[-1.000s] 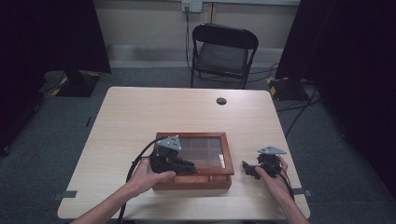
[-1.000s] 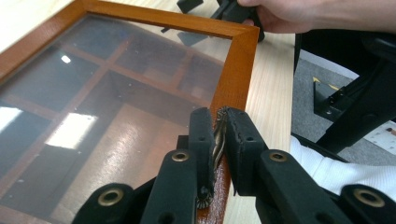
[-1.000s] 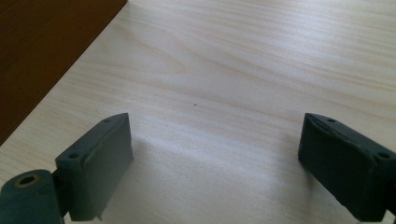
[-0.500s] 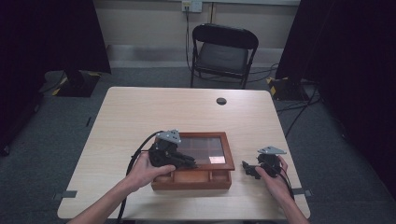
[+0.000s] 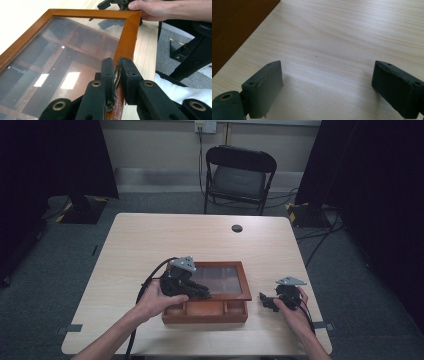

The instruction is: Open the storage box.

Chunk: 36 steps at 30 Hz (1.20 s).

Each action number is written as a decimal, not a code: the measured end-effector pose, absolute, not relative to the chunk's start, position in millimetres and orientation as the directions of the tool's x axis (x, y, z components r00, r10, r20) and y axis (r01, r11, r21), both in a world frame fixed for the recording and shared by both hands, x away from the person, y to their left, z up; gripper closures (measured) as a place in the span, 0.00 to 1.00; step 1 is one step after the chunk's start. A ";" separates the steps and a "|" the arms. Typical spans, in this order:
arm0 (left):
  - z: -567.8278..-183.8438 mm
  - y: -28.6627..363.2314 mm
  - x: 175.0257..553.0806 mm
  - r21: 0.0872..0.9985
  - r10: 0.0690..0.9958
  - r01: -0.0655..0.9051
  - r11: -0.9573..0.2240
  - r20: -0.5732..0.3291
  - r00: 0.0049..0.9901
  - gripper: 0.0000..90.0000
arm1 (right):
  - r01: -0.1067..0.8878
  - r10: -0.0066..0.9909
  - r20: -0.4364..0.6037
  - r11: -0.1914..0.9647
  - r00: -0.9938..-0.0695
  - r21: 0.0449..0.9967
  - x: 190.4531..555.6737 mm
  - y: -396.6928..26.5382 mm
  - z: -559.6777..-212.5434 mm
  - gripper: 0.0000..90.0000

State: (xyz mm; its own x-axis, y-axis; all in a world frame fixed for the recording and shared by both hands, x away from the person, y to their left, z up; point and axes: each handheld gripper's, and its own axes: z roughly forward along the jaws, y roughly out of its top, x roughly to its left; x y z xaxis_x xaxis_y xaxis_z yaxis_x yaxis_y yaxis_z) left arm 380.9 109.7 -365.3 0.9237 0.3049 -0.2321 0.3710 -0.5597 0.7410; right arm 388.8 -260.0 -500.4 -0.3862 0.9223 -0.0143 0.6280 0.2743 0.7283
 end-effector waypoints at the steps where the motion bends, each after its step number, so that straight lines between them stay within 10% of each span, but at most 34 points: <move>1: -364.1 110.5 382.1 0.745 0.305 0.372 -0.553 -0.234 0.923 0.90 | 0.628 0.922 -0.015 0.274 -0.386 0.728 388.8 -260.0 -500.4 0.10; 36: -340.2 111.7 404.0 0.730 0.295 0.406 -0.549 -0.286 0.912 0.91 | 0.628 0.920 -0.011 0.276 -0.391 0.728 389.4 -260.1 -500.4 0.10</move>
State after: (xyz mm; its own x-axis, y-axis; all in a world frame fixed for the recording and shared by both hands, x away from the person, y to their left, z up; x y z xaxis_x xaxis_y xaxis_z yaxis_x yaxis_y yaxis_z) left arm 404.0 111.7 -340.2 0.9119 0.2946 -0.2858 0.4063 -0.5491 0.7304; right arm 389.4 -260.1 -500.4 -0.3911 0.9203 -0.0114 0.6281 0.2759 0.7276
